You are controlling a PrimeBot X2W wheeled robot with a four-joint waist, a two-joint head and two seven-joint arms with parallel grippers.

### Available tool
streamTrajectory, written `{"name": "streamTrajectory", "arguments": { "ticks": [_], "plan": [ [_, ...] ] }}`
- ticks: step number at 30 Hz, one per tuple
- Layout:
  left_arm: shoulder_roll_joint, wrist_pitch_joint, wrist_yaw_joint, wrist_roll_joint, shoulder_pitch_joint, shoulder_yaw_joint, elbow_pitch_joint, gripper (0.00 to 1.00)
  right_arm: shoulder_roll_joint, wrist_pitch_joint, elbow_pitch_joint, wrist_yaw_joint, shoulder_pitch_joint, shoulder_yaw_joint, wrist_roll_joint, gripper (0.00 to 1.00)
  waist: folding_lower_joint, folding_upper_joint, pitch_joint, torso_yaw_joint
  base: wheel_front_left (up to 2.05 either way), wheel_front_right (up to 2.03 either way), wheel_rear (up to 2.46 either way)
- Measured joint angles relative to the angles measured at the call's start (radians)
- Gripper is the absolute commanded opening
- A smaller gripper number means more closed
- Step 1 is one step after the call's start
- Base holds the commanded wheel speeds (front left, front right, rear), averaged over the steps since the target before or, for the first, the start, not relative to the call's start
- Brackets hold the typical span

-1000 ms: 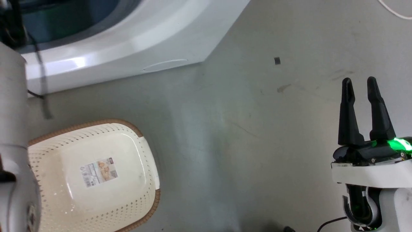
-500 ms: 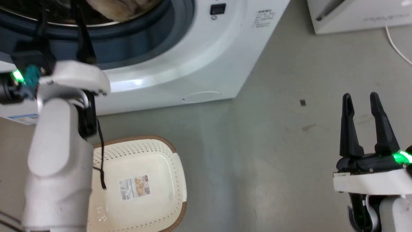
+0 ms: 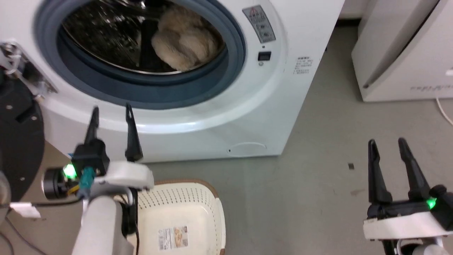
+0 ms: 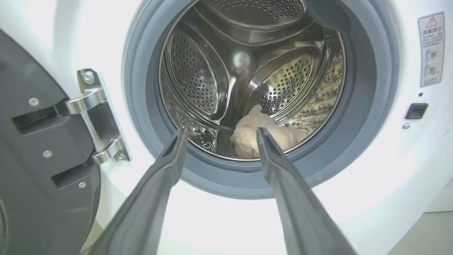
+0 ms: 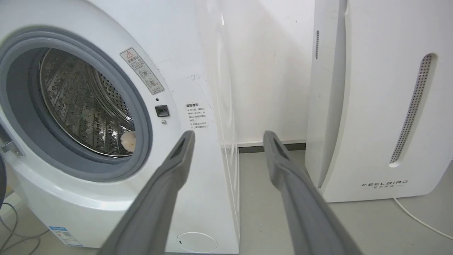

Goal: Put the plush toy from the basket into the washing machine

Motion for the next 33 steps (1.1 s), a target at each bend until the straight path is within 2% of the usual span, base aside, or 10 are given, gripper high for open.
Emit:
{"name": "streamTrajectory", "arguments": {
  "ticks": [9,20,21,33],
  "plan": [
    [-0.02,0.0,-0.028,0.005,0.21,-0.022,-0.022,1.0,0.0,0.0,0.023,0.0,0.094,-0.004,-0.038,1.0,-0.0001,0.0,-0.134,0.038,0.0,0.0,0.0],
    [-0.027,0.0,-0.053,0.011,0.348,-0.023,-0.077,1.0,0.0,0.0,0.037,0.0,0.154,-0.002,-0.043,1.0,-0.0001,0.0,-0.226,0.07,0.0,0.0,0.0],
    [-0.027,0.001,-0.052,0.011,0.351,-0.023,-0.077,0.0,0.0,0.0,0.038,0.0,0.157,-0.002,-0.043,0.0,-0.0002,0.0,-0.228,0.071,0.0,0.0,0.0],
    [-0.027,0.015,-0.054,0.01,0.352,-0.021,-0.082,0.0,0.0,0.014,0.038,0.0,0.157,-0.002,-0.045,0.0,0.0,0.0,-0.229,0.071,0.0,0.0,0.0]
  ]
}}
